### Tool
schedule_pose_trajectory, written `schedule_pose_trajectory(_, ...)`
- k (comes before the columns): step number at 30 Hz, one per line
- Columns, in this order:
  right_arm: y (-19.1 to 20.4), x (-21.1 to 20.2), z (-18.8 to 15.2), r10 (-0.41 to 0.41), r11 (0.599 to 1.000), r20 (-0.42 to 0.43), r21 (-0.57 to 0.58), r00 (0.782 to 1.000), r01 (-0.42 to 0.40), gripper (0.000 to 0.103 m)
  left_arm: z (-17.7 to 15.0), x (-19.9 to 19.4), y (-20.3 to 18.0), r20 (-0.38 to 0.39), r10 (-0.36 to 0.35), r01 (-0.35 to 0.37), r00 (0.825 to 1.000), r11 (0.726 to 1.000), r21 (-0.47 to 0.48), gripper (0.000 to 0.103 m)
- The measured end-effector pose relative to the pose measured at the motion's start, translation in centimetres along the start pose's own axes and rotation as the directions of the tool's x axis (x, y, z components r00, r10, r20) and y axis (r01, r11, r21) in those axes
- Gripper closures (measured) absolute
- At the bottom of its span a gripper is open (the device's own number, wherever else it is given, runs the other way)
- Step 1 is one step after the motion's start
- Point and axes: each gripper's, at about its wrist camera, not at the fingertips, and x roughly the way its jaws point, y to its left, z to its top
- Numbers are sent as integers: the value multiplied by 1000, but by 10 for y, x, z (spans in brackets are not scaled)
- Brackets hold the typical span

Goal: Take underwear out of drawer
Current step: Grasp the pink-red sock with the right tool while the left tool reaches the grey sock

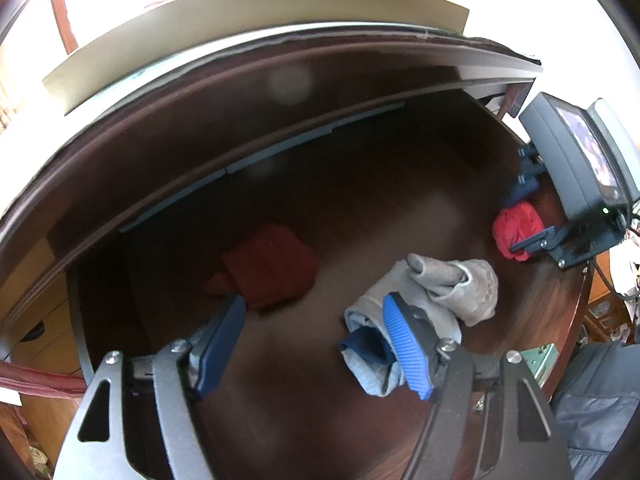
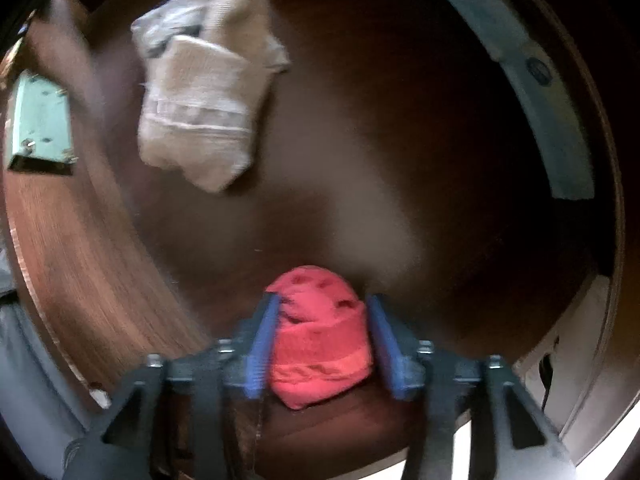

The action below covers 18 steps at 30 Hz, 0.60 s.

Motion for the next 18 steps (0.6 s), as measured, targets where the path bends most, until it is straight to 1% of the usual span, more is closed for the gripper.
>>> schedule_pose_trajectory(3, -1, 0, -1, 14, 1000, 19, 26, 1000, -15, 70, 0, 0, 2, 2, -12, 12, 1000, 1000, -10, 31)
schedule_pose_trajectory(5, -3, -6, -5, 9, 998, 75, 64, 997, -14, 78, 0, -1, 4, 11, -14, 14, 1000, 1000, -22, 31)
schedule_pose_trajectory(6, -5, -9, -6, 8, 997, 103, 82, 995, -17, 79, 0, -3, 6, 24, -14, 15, 1000, 999, -30, 31)
schedule_pose_trajectory(9, -13, -21, -13, 8, 987, 205, 155, 979, -41, 80, 0, -5, 14, 37, -22, 24, 999, 997, -67, 31)
schedule_pose_trajectory(12, -20, -31, -17, 18, 974, 292, 209, 956, -82, 80, 1, -3, 20, 33, -14, 17, 999, 996, -88, 31)
schedule_pose_trajectory(16, -27, -39, -16, 6, 957, 375, 266, 927, -114, 80, 7, 3, 19, 20, 25, -23, 999, 997, -78, 31)
schedule_pose_trajectory(18, -29, -40, -11, 10, 952, 398, 278, 917, -131, 80, 11, 8, 17, 10, 46, -45, 999, 997, -66, 31)
